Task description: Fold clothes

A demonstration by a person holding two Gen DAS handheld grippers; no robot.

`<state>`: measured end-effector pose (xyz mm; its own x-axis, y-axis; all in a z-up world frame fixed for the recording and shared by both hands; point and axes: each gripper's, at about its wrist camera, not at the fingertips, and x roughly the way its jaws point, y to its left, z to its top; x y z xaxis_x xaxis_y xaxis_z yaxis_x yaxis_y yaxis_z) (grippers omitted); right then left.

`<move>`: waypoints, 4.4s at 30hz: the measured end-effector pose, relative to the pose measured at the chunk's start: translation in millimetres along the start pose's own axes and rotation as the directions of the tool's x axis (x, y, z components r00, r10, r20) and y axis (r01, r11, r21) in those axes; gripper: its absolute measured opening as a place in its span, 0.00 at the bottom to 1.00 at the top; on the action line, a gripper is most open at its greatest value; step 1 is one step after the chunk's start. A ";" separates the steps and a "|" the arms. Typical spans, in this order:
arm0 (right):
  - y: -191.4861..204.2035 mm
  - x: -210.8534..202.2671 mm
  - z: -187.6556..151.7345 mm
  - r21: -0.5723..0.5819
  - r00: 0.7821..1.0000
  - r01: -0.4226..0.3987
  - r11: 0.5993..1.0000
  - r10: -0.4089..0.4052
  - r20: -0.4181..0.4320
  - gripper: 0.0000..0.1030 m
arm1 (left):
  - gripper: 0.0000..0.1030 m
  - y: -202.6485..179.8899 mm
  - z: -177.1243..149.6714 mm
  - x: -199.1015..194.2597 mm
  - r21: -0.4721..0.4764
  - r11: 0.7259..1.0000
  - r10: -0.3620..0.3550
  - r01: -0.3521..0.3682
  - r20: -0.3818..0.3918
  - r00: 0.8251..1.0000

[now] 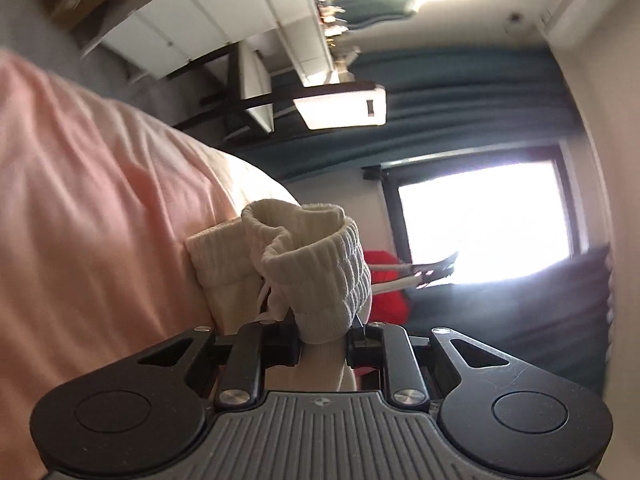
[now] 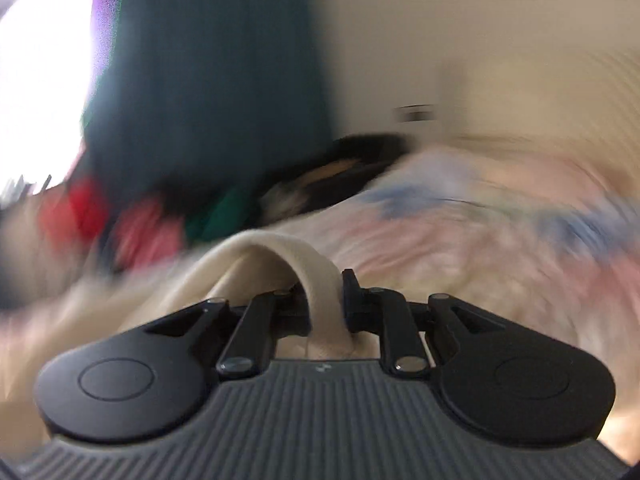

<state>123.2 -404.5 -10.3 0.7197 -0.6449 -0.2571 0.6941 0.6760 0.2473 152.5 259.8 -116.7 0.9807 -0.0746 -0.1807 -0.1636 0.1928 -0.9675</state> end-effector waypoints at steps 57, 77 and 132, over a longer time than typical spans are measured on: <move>22.3 49.8 -73.1 0.093 0.748 -0.211 0.973 0.223 -0.625 0.68 | 0.10 -10.0 -42.3 -73.0 0.142 0.988 -0.032 0.059 -0.185 0.982; -102.4 54.3 -90.2 0.470 0.737 0.368 0.802 0.056 -0.673 0.71 | 0.10 10.2 -21.8 -81.6 0.075 0.996 0.052 -0.038 -0.192 0.980; -135.7 115.9 28.9 0.469 0.994 -0.103 0.877 0.108 0.017 0.63 | 0.21 12.0 -22.1 -87.0 0.206 0.953 0.263 -0.223 -0.191 0.946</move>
<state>112.8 -581.3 -46.6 0.7904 -0.5745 -0.2127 0.5414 0.4925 0.6815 62.8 246.9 -116.5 0.8641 -0.2067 -0.4589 -0.3527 0.4020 -0.8450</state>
